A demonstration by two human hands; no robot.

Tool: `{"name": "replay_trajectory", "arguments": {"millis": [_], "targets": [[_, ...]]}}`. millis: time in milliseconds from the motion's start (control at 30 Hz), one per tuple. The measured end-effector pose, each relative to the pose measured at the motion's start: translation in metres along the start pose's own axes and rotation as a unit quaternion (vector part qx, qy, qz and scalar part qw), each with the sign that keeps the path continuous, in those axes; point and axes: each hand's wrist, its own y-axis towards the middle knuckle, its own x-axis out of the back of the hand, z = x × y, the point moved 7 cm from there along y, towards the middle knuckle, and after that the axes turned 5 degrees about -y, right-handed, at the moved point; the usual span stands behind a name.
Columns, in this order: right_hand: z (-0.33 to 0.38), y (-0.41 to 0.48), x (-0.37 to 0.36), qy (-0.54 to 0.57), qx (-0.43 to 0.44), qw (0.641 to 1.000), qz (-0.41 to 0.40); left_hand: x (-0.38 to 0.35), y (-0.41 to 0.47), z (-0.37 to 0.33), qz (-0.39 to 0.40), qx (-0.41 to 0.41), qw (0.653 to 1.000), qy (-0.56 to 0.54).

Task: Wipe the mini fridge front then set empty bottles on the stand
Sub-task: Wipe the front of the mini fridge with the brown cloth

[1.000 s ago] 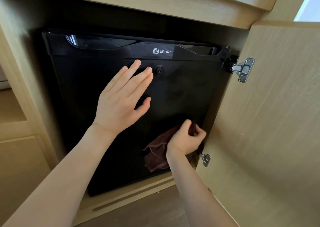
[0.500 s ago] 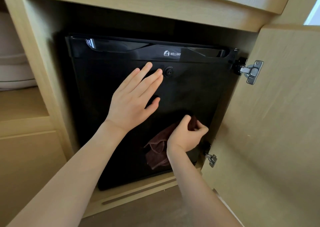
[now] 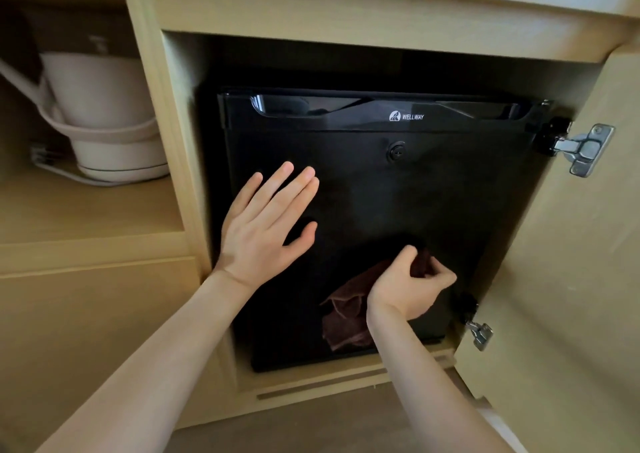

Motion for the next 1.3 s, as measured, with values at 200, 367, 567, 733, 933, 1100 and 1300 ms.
{"name": "replay_trajectory", "arguments": {"millis": [200,367,567,733,933,1100,1300], "targets": [[0.046,-0.012,-0.022,0.035,0.136,0.990,0.023,-0.004,-0.003,0.001,-0.030,-0.012,0.999,-0.011],[-0.013,0.004,0.005,0.018,0.008,1.000,-0.018,-0.004,-0.004,0.001,-0.038,-0.012,0.999,-0.009],[0.011,-0.002,-0.003,0.030,0.035,0.999,-0.029,-0.004,-0.004,0.001,-0.037,-0.014,0.999,-0.008],[0.073,-0.010,-0.021,0.046,0.218,0.975,0.030,-0.005,-0.006,0.002,-0.044,-0.020,0.999,-0.008],[0.041,0.007,-0.004,0.061,0.155,0.986,-0.009,-0.003,-0.005,0.001,-0.048,-0.017,0.999,-0.012],[0.024,0.027,0.002,0.071,0.018,0.996,-0.053,-0.001,-0.001,-0.001,-0.036,-0.005,0.999,-0.024],[0.085,-0.024,-0.025,0.005,0.436,0.897,0.080,-0.005,-0.004,0.001,-0.053,-0.004,0.998,-0.040]]}}
